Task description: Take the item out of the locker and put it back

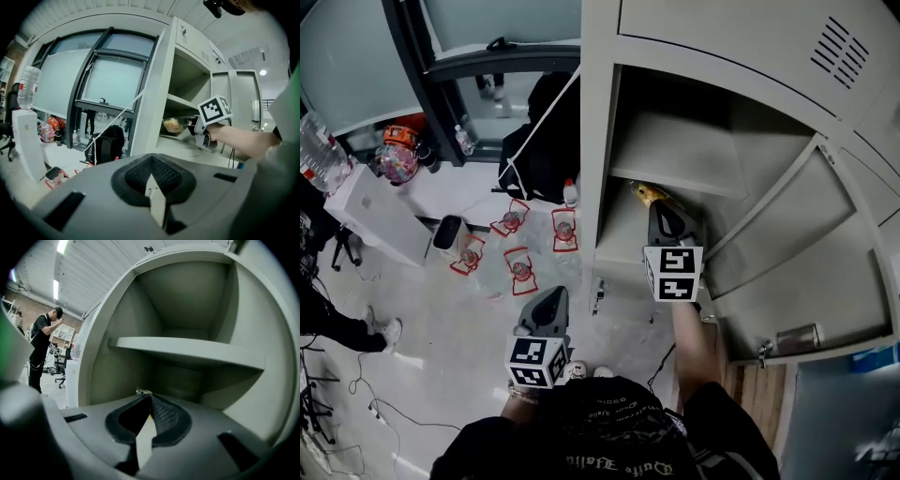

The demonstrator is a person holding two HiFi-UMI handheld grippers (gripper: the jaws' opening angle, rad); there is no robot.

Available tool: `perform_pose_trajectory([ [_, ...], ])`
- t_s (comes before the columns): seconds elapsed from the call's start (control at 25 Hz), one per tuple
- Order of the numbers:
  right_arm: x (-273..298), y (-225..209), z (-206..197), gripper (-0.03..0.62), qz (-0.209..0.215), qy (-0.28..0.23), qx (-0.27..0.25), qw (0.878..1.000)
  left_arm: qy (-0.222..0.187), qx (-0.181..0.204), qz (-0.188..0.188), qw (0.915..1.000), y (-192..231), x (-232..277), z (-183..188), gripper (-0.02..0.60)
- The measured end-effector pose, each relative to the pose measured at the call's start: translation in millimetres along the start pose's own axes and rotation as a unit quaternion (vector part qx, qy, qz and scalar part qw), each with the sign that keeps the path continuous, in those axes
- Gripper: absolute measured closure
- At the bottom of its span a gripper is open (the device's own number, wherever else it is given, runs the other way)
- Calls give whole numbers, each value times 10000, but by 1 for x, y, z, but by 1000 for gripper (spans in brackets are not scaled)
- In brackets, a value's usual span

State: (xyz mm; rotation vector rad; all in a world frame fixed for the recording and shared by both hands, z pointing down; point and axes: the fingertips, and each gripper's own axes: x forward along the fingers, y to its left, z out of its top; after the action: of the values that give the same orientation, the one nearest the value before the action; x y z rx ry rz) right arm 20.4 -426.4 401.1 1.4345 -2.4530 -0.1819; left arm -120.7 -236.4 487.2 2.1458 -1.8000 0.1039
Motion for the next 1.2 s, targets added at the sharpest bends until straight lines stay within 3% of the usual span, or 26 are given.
perform_pose_trajectory([
  [1.2,31,18,-78,585,554,1425,716,9856,114,-238,175,9995,15,-2,-16,578],
])
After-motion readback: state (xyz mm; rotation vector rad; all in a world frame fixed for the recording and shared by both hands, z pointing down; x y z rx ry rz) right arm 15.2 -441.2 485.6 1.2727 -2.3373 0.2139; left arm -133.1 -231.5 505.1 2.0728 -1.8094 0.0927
